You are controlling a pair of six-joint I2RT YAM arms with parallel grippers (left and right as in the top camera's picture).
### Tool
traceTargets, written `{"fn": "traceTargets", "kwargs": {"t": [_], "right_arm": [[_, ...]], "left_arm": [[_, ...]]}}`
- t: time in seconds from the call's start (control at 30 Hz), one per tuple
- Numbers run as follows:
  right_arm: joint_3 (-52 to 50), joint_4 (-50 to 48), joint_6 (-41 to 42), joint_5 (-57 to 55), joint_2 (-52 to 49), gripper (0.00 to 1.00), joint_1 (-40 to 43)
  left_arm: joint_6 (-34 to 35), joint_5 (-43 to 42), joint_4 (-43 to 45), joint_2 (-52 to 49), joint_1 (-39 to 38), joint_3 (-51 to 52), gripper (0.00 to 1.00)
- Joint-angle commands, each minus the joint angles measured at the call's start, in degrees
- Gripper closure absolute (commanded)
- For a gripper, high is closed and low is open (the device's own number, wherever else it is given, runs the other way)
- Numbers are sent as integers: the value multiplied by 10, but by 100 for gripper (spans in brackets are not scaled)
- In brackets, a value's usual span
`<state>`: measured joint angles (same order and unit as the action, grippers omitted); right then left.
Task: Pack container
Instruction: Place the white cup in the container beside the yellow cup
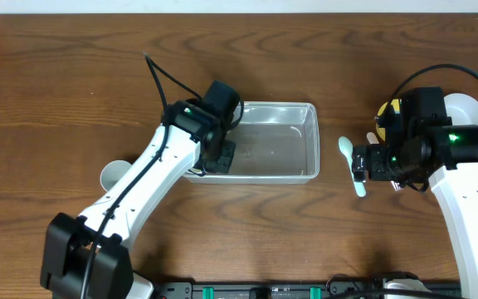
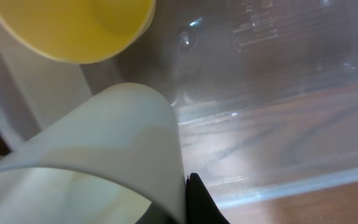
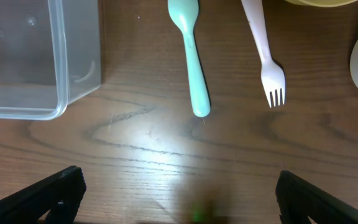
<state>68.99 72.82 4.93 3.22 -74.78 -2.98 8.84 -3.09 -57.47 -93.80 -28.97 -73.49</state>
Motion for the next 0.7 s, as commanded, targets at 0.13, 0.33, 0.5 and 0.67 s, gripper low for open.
{"fn": "traceTargets", "kwargs": {"t": [0.13,0.33,0.5,0.67], "right_arm": [[10,3,-9,-2,-1,1,-6],[10,3,-9,-2,-1,1,-6],[10,3,-9,-2,-1,1,-6],[10,3,-9,-2,-1,1,-6]], "left_arm": [[-18,-3,28,-49,13,20,94],[-22,-3,32,-74,24,20,83],[-33,-3,39,-74,26,20,58],[-39,19,31,-70,25,2,50]]}}
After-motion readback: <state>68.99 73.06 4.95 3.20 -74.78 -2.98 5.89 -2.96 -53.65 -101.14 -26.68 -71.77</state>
